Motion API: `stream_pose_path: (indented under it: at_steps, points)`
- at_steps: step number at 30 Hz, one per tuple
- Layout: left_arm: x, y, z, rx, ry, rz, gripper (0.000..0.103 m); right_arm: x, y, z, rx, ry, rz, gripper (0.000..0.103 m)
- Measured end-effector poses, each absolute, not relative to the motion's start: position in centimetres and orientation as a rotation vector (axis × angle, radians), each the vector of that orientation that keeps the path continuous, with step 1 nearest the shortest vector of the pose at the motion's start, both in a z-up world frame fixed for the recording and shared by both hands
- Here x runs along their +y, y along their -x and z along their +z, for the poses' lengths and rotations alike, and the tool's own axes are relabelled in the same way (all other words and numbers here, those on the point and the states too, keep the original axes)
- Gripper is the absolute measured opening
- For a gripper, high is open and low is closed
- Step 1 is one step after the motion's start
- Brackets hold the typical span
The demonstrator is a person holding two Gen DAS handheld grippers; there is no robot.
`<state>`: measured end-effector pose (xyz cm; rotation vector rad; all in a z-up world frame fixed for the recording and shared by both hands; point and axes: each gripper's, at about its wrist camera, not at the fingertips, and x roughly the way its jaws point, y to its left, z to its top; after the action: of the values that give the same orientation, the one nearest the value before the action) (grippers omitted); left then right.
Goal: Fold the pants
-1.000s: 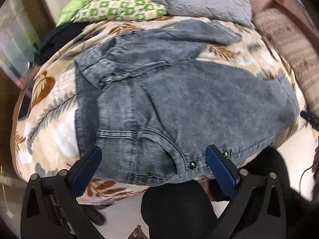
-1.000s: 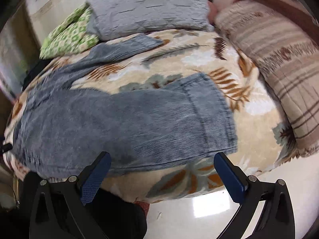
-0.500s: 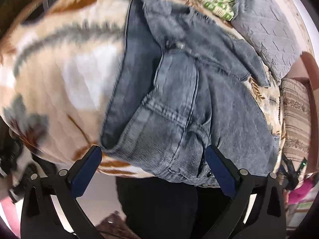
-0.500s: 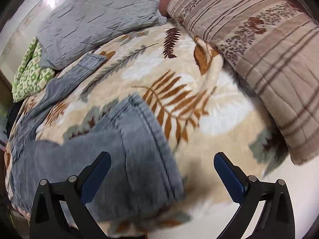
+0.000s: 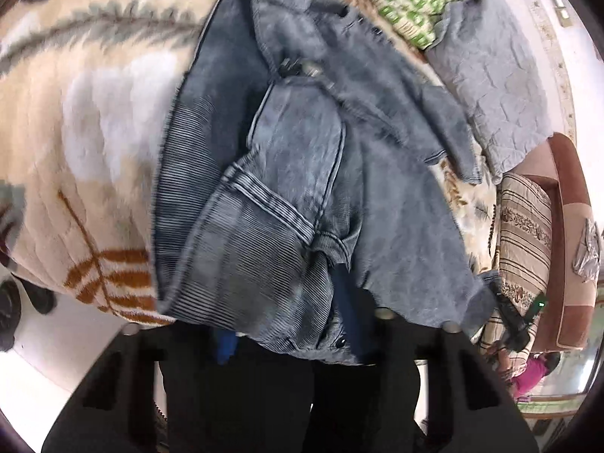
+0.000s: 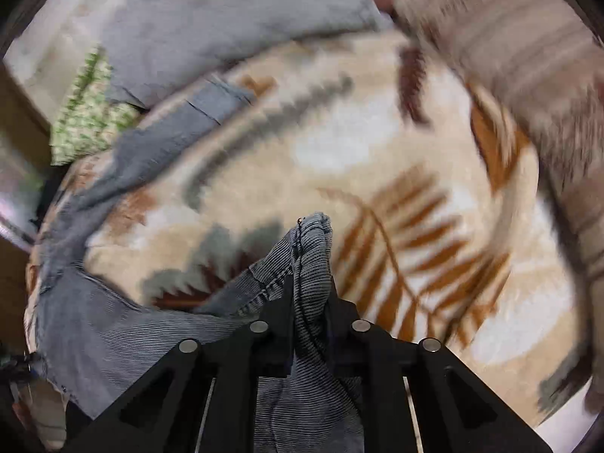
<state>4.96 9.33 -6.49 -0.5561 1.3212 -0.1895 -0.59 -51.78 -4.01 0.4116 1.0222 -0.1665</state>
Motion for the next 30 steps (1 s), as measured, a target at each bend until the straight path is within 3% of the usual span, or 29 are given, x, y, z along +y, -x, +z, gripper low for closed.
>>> stream_pose_path:
  at_steps: [4,9,12,14,16,19,21,22,23,28,30]
  points:
    - [9.0,-5.3,-8.2,1.371,0.469,-0.129,0.031,-53.8,1.1,-2.3,0.936,-0.438,-0.203,0.013]
    - [9.8,-4.8,-8.6,1.381,0.476,-0.139,0.031,-54.8,0.5,-7.5,1.089,-0.471,-0.299,0.019]
    - [10.3,-4.0,-7.5,1.361,0.458,-0.176,0.034,-55.8,2.5,-6.1,1.005,-0.573,-0.288,0.041]
    - [10.3,-3.4,-6.8,1.332,0.441,-0.210,0.045,-56.5,4.8,-4.7,0.965,-0.610,-0.290,0.061]
    - [9.8,-3.0,-6.6,1.303,0.426,-0.235,0.059,-56.9,7.3,-4.4,0.945,-0.638,-0.296,0.067]
    - [8.4,-3.4,-7.4,1.314,0.409,-0.221,0.064,-57.0,10.4,-5.7,0.954,-0.707,-0.296,0.067]
    - [7.8,-3.8,-7.9,1.343,0.419,-0.209,0.064,-56.5,11.6,-6.9,0.964,-0.743,-0.280,0.062]
    - [7.5,-3.8,-8.0,1.349,0.431,-0.210,0.064,-55.9,12.0,-7.2,0.964,-0.734,-0.264,0.046]
    - [7.5,-3.7,-7.7,1.343,0.440,-0.213,0.064,-55.0,12.0,-7.1,0.968,-0.686,-0.249,0.017]
    - [7.6,-3.3,-7.6,1.338,0.374,-0.158,0.064,-52.6,11.8,-4.9,0.961,-0.492,-0.263,0.018]
    - [7.9,-3.4,-9.1,1.403,0.364,-0.114,0.062,-52.9,11.2,-6.4,1.051,-0.449,-0.305,0.020]
